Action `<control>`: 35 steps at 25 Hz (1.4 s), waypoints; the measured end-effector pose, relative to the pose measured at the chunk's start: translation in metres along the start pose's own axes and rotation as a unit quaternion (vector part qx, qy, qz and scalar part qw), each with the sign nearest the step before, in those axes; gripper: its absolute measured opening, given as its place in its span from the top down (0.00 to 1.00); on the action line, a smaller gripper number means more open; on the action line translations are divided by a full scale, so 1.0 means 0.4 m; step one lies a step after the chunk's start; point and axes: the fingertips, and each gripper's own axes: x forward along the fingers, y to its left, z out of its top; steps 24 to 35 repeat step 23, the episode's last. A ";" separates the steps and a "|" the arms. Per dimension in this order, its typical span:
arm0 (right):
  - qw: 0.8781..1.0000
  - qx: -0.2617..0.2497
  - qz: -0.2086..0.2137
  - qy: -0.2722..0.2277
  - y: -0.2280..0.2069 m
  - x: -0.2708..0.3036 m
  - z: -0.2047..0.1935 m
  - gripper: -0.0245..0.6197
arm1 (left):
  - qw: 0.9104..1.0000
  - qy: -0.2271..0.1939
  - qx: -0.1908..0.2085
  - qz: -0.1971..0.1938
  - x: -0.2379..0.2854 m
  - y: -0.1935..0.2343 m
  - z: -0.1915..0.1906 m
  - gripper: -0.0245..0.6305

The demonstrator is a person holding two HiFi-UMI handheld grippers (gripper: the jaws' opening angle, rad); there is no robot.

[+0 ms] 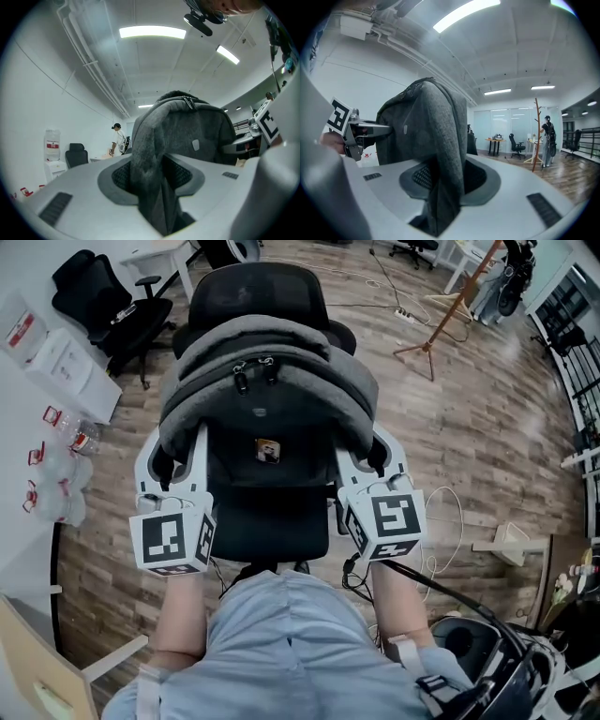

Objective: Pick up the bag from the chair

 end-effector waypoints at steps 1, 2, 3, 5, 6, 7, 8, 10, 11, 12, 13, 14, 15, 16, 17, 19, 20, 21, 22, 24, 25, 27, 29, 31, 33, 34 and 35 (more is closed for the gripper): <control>1.000 0.000 0.001 0.000 0.004 0.002 0.001 0.79 | 1.000 0.000 0.000 0.000 -0.001 0.004 0.000 0.72; 1.000 0.001 0.001 0.000 0.008 0.004 0.002 0.79 | 1.000 0.000 0.000 0.001 -0.003 0.009 0.001 0.72; 1.000 0.002 0.002 0.000 0.011 0.006 0.003 0.79 | 1.000 0.000 0.001 0.001 -0.005 0.012 0.002 0.72; 1.000 0.002 0.003 -0.001 0.014 0.006 0.003 0.79 | 1.000 0.000 0.002 0.002 -0.008 0.014 0.002 0.72; 1.000 0.002 0.003 -0.001 0.014 0.005 0.003 0.79 | 1.000 0.001 0.002 0.002 -0.009 0.013 0.002 0.72; 1.000 0.002 0.004 -0.001 0.014 0.005 0.003 0.79 | 1.000 0.001 0.002 0.002 -0.010 0.013 0.002 0.72; 1.000 0.002 0.004 -0.001 0.014 0.005 0.003 0.79 | 1.000 0.001 0.002 0.002 -0.010 0.013 0.002 0.72; 1.000 0.002 0.004 -0.002 0.016 0.007 0.003 0.79 | 1.000 0.002 0.002 0.003 -0.011 0.015 0.001 0.72; 1.000 0.002 0.004 -0.002 0.019 0.009 0.003 0.79 | 1.000 0.002 0.002 0.003 -0.012 0.018 0.001 0.72; 1.000 0.002 0.004 -0.002 0.022 0.009 0.004 0.79 | 1.000 0.001 0.003 0.004 -0.014 0.021 0.001 0.72; 1.000 0.002 0.005 -0.003 0.025 0.010 0.005 0.79 | 1.000 0.001 0.003 0.005 -0.016 0.024 0.002 0.72; 1.000 0.002 0.005 -0.004 0.026 0.009 0.006 0.79 | 1.000 0.000 0.004 0.005 -0.018 0.024 0.003 0.72; 1.000 0.002 0.006 -0.004 0.027 0.007 0.007 0.79 | 1.000 0.000 0.004 0.006 -0.020 0.024 0.005 0.72; 1.000 0.002 0.006 -0.005 0.027 0.006 0.009 0.79 | 1.000 -0.001 0.005 0.007 -0.022 0.024 0.007 0.72; 1.000 0.002 0.006 -0.006 0.028 0.005 0.010 0.79 | 1.000 -0.001 0.005 0.008 -0.024 0.024 0.008 0.72; 1.000 0.001 0.007 -0.007 0.031 0.004 0.013 0.79 | 1.000 -0.002 0.005 0.008 -0.027 0.026 0.010 0.72; 1.000 0.001 0.007 -0.007 0.034 0.004 0.013 0.79 | 1.000 -0.002 0.005 0.009 -0.028 0.028 0.011 0.72; 1.000 0.001 0.007 -0.008 0.036 0.005 0.014 0.79 | 1.000 -0.001 0.006 0.009 -0.030 0.030 0.011 0.72; 1.000 0.001 0.008 -0.008 0.037 0.005 0.014 0.79 | 1.000 -0.001 0.006 0.009 -0.031 0.031 0.011 0.72; 1.000 0.001 0.008 -0.008 0.039 0.006 0.013 0.79 | 1.000 -0.001 0.006 0.010 -0.032 0.032 0.010 0.72; 1.000 0.001 0.008 -0.008 0.039 0.006 0.013 0.79 | 1.000 -0.001 0.006 0.010 -0.032 0.032 0.010 0.72; 1.000 0.001 0.008 -0.008 0.039 0.006 0.013 0.79 | 1.000 -0.001 0.006 0.010 -0.032 0.032 0.010 0.72; 1.000 0.001 0.008 -0.008 0.039 0.006 0.013 0.79 | 1.000 -0.001 0.006 0.010 -0.032 0.032 0.010 0.72; 1.000 0.001 0.008 -0.008 0.039 0.006 0.013 0.79 | 1.000 -0.001 0.006 0.010 -0.032 0.032 0.010 0.72; 1.000 0.001 0.008 -0.008 0.039 0.006 0.013 0.79 | 1.000 -0.001 0.006 0.010 -0.032 0.032 0.010 0.72; 1.000 0.001 0.008 -0.008 0.039 0.006 0.013 0.79 | 1.000 -0.001 0.006 0.010 -0.032 0.032 0.010 0.72; 1.000 0.001 0.008 -0.008 0.039 0.006 0.013 0.79 | 1.000 -0.001 0.006 0.010 -0.032 0.032 0.010 0.72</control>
